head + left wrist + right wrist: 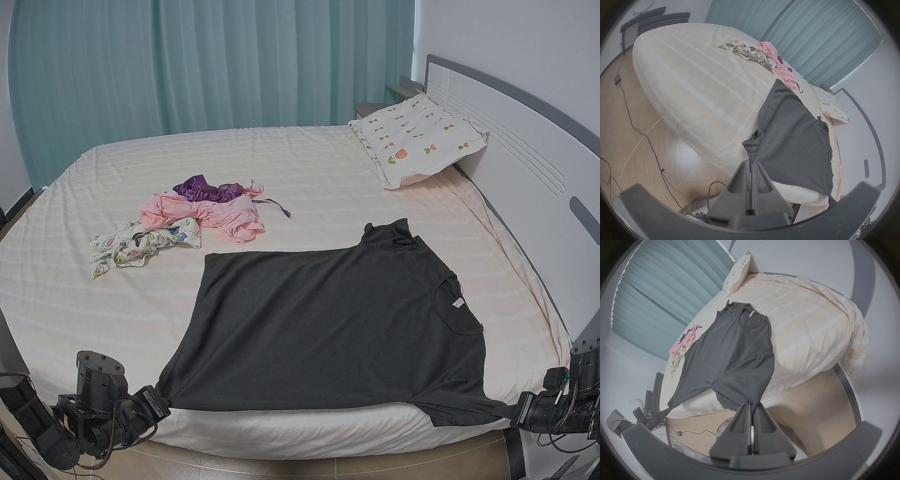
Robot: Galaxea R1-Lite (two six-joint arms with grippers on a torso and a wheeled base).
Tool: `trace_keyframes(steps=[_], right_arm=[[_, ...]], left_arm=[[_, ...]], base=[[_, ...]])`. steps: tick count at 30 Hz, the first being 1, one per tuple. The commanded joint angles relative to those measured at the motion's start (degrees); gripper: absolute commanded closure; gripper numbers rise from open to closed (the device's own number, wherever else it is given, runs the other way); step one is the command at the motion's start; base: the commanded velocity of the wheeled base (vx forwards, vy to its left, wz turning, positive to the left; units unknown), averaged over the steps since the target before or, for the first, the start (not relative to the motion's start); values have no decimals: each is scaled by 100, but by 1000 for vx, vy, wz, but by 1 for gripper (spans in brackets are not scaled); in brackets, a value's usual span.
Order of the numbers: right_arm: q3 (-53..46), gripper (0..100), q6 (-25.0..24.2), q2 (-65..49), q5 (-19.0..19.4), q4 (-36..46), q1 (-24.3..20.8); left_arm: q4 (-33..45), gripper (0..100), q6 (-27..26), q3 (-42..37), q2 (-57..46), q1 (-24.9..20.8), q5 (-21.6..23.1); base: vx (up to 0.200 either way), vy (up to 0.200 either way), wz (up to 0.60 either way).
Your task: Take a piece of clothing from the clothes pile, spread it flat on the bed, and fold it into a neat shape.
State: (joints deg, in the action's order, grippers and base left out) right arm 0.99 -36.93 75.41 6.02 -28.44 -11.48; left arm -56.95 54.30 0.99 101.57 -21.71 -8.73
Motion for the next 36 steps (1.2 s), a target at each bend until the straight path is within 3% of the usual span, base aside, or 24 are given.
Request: trace_keyframes(steps=[1,7,21,28,36], right_arm=[[-90,100,-8,-325,-5,32,-117],[-90,100,1,-835,-136,392,-442],[270,100,19,-1907,-119,1297,-460],[613,100,27,-1828,-84,1359,-460],[1308,100,36,-932,-66,1262,-451]], left_arm=[[264,100,-7,-99,-436,-96,-15],[809,100,-7,-90,-911,-114,12],[1529,100,28,-90,-1386,-545,-15],[1494,100,20,51,-1412,-510,-24],[1512,100,20,631,-1245,-299,-24]], base=[[0,0,0],[0,0,0],[0,0,0],[0,0,0],[0,0,0]])
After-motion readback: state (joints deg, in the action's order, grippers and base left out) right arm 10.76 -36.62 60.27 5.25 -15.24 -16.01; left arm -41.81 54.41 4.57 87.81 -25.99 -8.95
